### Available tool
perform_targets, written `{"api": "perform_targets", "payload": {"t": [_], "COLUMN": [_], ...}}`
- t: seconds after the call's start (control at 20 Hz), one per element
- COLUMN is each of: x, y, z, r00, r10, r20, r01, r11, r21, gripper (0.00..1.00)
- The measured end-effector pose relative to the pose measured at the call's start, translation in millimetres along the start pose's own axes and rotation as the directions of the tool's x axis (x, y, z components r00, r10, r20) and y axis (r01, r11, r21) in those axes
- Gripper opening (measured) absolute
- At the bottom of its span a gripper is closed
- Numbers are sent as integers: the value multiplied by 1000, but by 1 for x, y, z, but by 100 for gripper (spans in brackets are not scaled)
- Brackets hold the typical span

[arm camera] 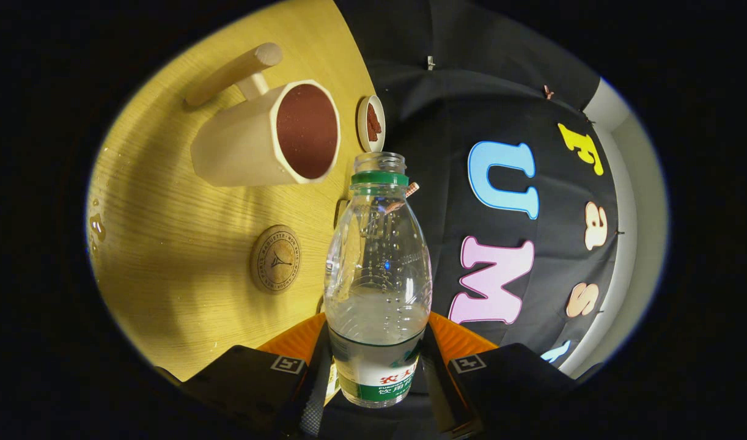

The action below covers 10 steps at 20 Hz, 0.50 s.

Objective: Take the bottle from table, then pour the juice into the cup, finally place the bottle on the coaster

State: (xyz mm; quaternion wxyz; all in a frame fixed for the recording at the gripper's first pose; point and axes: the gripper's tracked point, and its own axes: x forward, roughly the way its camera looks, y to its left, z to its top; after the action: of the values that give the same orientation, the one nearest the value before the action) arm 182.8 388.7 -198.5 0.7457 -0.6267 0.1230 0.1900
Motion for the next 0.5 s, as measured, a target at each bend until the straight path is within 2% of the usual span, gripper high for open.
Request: {"api": "perform_targets", "payload": {"t": [0.5], "x": [3], "y": [-2], "z": [3], "r00": [1000], "r10": [-11], "r20": [20], "r01": [13], "r11": [996], "r21": [-88], "gripper": [71]}}
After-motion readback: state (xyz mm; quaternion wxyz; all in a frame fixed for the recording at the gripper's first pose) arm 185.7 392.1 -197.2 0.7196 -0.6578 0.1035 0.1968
